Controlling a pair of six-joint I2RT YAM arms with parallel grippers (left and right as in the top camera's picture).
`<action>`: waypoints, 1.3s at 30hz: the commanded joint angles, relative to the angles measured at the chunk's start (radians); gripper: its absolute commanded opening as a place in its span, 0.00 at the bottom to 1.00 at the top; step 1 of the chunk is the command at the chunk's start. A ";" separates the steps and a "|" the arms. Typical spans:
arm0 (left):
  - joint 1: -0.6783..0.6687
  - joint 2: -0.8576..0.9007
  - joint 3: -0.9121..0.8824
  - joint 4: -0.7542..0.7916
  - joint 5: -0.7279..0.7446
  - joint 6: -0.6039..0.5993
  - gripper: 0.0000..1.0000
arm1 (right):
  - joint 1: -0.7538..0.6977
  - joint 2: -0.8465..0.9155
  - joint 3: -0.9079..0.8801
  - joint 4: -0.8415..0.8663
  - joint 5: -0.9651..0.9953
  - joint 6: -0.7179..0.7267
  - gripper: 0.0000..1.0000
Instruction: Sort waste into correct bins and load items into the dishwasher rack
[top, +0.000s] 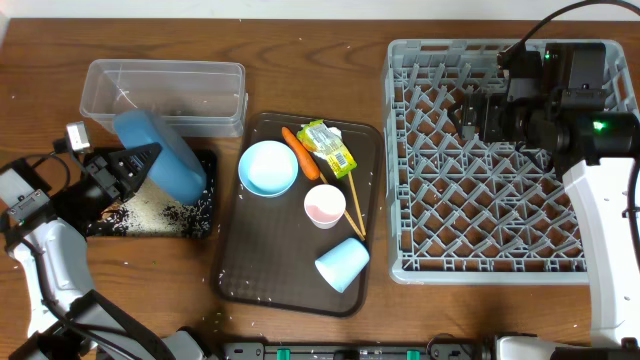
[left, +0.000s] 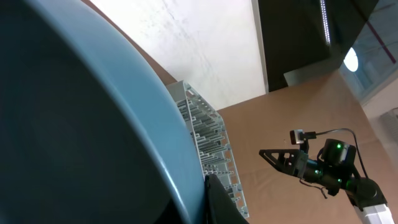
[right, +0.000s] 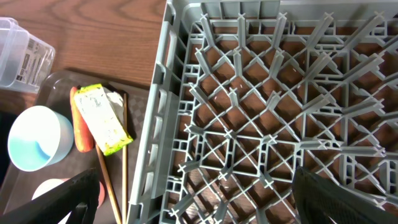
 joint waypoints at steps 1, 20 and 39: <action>0.005 -0.041 0.000 0.002 0.034 0.024 0.06 | -0.001 0.008 -0.006 0.000 0.006 -0.005 0.93; -0.257 -0.553 0.000 -0.154 -0.401 -0.047 0.06 | -0.001 0.008 -0.006 0.008 0.005 -0.004 0.93; -1.104 -0.406 0.000 -0.465 -1.281 -0.121 0.06 | -0.001 0.008 -0.006 0.019 -0.006 0.000 0.93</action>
